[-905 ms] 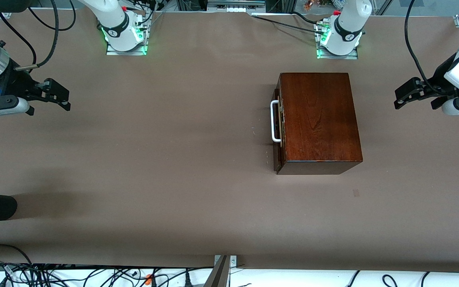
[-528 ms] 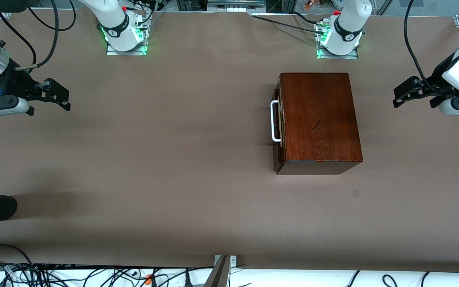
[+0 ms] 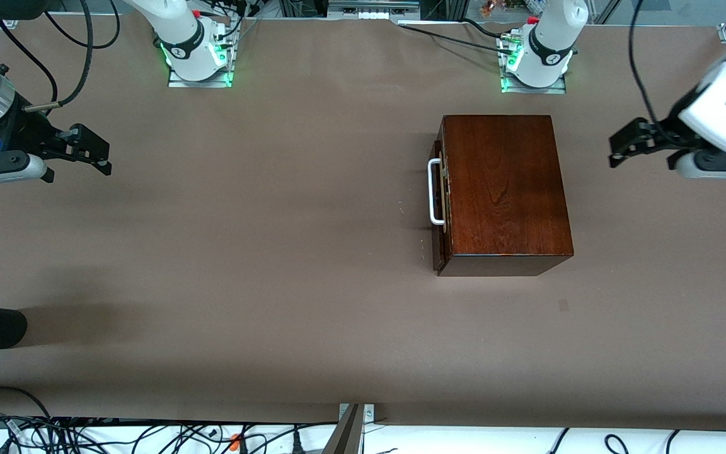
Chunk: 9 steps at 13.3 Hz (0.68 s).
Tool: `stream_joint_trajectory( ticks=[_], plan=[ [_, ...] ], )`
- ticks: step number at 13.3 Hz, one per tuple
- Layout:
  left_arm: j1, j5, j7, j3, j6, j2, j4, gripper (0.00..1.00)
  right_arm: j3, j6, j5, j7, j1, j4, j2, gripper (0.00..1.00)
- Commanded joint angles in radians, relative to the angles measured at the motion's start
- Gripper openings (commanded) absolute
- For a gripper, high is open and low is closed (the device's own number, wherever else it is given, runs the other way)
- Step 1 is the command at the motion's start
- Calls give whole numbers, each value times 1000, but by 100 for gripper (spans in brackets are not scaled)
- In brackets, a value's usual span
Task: Open drawer, take yellow block, close drawer
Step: 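Reach the left gripper to the white drawer handle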
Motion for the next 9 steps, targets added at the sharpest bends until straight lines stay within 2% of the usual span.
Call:
stream_joint_trajectory(
  ticks=[1, 4, 6, 9],
  plan=[
    [-5, -6, -115, -90, 0, -7, -5, 100, 2, 0, -17, 5, 4, -1, -4, 100],
    [-9, 15, -305, -236, 2, 13, -5, 100, 2, 0, -17, 5, 4, 0, -3, 100],
    [-57, 75, -460, -333, 2, 37, -4, 100, 2, 0, -15, 5, 4, -1, -3, 100],
    [-216, 138, -681, -347, 28, 108, 27, 100, 2, 2, -17, 5, 4, -1, -4, 100]
  ],
)
